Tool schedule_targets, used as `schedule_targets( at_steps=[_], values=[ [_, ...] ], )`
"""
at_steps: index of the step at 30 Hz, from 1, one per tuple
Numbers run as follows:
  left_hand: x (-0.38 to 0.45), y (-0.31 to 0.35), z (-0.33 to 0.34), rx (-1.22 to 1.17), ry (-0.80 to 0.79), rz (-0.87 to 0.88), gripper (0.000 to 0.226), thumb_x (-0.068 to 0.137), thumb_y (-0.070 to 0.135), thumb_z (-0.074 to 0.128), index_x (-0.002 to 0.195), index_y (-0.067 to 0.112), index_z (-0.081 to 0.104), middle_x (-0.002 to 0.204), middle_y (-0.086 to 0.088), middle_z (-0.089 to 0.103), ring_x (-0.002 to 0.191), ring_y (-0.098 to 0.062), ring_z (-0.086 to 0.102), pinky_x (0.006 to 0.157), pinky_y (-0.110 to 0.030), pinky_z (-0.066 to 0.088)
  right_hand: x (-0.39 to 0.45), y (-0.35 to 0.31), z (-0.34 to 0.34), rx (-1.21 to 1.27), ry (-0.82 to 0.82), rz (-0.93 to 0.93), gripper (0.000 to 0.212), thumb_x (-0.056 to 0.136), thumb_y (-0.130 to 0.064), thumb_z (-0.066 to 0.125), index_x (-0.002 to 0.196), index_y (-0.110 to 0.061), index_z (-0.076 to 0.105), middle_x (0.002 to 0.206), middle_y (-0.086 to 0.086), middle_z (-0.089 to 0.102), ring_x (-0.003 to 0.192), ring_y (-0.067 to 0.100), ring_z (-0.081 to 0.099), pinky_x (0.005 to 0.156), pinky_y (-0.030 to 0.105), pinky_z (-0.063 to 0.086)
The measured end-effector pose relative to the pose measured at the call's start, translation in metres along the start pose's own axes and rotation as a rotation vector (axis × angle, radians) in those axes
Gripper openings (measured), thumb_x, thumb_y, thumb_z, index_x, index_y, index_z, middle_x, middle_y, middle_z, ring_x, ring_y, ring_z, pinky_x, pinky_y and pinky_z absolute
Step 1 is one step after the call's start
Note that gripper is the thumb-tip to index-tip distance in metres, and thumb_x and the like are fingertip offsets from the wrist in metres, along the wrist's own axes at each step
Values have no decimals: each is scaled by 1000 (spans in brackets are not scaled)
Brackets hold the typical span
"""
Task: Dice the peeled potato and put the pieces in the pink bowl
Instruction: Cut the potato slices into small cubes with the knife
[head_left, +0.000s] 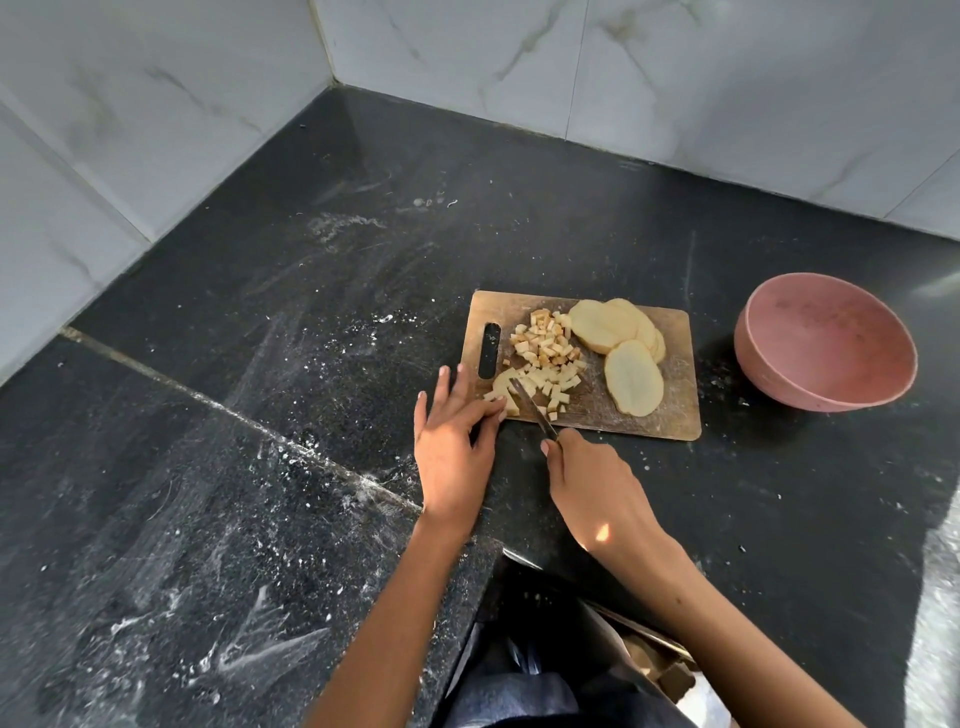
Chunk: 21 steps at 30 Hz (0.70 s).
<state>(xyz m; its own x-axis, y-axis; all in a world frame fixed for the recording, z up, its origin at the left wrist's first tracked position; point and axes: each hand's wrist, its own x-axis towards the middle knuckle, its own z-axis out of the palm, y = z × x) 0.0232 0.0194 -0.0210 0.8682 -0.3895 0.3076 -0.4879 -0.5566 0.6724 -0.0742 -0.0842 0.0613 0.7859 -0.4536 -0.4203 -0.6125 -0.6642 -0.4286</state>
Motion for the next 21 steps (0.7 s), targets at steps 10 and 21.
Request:
schedule_targets(
  at_steps=[10,21],
  values=[
    [7,-3,-5,57,-29,25,6,79,20,77,80,17,72,148,-11,41,144,-30,26,115,-54,19,20,-19,15,-71,2,-4,28,105,-27,25,113,-9,45,108,13,61,101,34,59,68,34,34],
    [5,4,0,212,-14,36,16,78,18,76,72,19,61,148,-9,43,144,-31,23,113,-60,10,14,-10,13,-154,-101,4,14,105,-22,28,104,-12,37,105,14,60,93,34,60,65,36,38]
  ],
)
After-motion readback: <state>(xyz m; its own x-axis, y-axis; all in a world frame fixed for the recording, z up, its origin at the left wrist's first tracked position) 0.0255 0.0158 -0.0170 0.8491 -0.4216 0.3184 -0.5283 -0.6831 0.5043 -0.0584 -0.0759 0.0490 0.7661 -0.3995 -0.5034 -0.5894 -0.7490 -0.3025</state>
